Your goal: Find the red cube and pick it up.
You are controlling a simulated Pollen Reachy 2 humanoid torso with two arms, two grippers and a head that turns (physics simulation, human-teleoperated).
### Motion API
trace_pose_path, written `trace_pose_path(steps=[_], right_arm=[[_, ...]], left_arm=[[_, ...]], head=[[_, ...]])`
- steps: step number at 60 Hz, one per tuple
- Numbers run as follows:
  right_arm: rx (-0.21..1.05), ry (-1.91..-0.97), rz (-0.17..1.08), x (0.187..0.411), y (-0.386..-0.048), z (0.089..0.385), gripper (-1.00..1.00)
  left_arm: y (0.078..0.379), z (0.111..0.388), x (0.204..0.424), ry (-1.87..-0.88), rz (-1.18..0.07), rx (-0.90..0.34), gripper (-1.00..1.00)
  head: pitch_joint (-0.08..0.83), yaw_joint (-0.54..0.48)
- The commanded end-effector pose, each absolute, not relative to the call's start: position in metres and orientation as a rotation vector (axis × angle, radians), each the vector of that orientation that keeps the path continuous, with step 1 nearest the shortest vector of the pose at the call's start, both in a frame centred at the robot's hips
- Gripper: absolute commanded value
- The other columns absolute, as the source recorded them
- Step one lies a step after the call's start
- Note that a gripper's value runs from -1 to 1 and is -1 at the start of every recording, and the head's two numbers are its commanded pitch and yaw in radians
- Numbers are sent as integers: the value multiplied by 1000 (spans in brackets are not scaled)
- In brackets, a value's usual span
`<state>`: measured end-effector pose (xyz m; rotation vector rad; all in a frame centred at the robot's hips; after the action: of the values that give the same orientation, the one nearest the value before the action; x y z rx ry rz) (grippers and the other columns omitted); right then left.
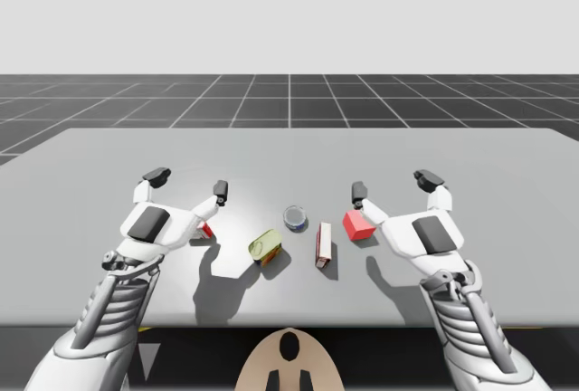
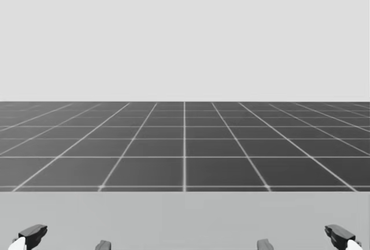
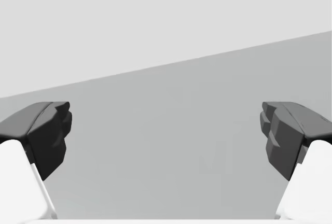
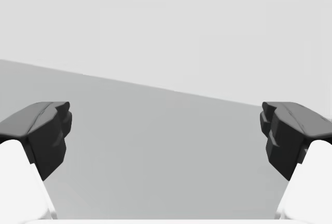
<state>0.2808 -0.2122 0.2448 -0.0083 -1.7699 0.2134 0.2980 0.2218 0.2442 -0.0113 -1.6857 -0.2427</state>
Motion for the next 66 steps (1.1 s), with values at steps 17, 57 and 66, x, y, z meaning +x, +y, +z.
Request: trace_pose_path(steps=[17, 57, 66], right_arm=[[0, -1756, 209, 282, -212, 246, -1000], [-40, -1757, 237, 284, -212, 245, -1000], [-41, -1757, 242, 284, -211, 244, -1000]], left_arm=[[223, 244, 298, -1690, -239, -5, -1000], [221, 245, 298, -1695, -243, -2, -1000], [221, 245, 298, -1696, -244, -3, -1000]], head=[[166, -3], [612, -179], [651, -248]])
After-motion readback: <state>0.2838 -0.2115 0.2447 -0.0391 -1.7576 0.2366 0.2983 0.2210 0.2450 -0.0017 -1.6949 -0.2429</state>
